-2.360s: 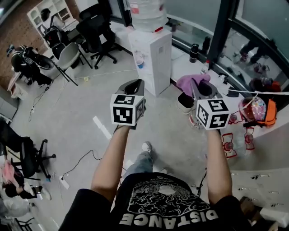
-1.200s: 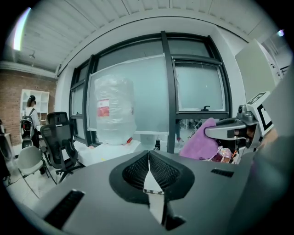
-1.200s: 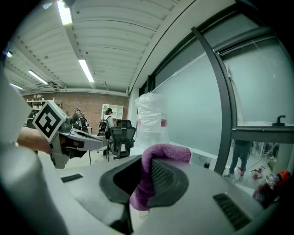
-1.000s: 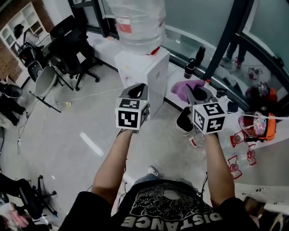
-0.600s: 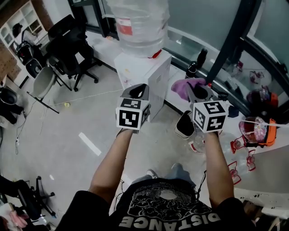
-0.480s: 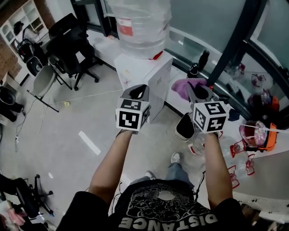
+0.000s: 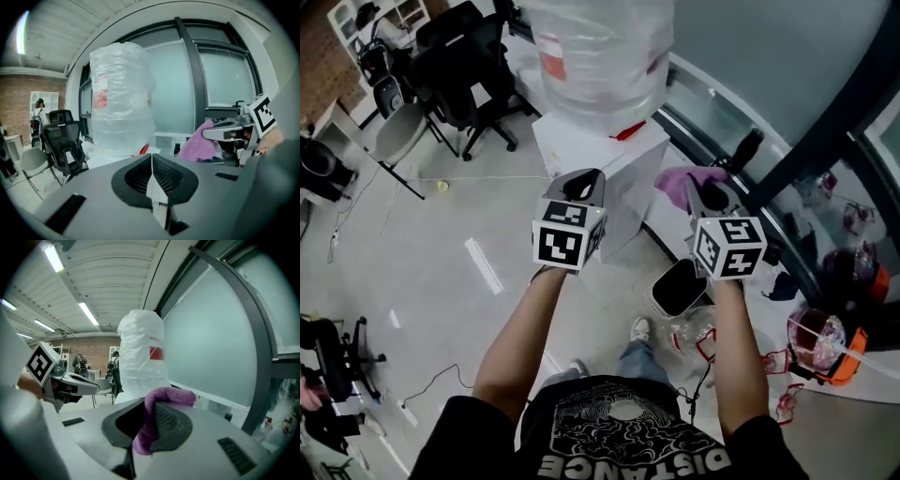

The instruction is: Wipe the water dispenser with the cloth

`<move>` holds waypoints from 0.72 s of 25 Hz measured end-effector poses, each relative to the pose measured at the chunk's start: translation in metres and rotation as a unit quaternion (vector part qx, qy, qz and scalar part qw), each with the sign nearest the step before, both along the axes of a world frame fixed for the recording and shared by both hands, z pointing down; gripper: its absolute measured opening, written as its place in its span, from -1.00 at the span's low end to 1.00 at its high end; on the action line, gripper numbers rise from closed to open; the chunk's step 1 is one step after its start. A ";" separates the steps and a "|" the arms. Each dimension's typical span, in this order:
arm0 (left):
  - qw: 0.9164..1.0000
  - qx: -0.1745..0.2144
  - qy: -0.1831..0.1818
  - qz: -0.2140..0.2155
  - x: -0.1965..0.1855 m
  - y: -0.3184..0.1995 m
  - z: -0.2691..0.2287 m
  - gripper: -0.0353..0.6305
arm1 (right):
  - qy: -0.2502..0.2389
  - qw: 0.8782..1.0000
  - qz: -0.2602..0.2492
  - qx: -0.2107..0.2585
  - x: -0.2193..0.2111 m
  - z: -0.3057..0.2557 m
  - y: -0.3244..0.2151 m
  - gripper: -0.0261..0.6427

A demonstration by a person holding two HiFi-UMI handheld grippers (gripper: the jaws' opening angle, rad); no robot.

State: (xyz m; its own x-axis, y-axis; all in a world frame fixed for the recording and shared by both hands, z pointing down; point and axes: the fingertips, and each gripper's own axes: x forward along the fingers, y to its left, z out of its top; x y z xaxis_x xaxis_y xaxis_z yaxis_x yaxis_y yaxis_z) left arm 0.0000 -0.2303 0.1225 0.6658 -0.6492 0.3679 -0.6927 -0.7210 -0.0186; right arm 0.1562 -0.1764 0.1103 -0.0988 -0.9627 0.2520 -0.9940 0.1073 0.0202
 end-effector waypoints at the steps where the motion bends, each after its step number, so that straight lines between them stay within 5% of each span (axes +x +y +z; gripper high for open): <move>1: 1.000 -0.002 -0.002 -0.010 0.005 -0.006 0.002 -0.81 | -0.001 1.000 -0.009 -0.004 0.007 0.005 -0.009 -0.83; 9: 0.997 -0.015 -0.012 -0.069 0.039 -0.044 0.020 -0.81 | -0.002 0.997 -0.070 -0.033 0.048 0.040 -0.075 -0.83; 18: 0.992 -0.028 -0.030 -0.121 0.034 -0.059 0.050 -0.81 | 0.023 0.988 -0.142 -0.065 0.047 0.090 -0.133 -0.83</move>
State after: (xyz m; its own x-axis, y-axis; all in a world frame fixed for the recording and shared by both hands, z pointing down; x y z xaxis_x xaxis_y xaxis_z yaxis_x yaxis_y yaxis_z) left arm 0.0344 -0.2893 0.1729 0.4692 -0.7642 0.4426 -0.8443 -0.5351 -0.0288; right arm 0.2037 -0.3095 0.2004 -0.3450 -0.8575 0.3815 -0.9220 0.3857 0.0332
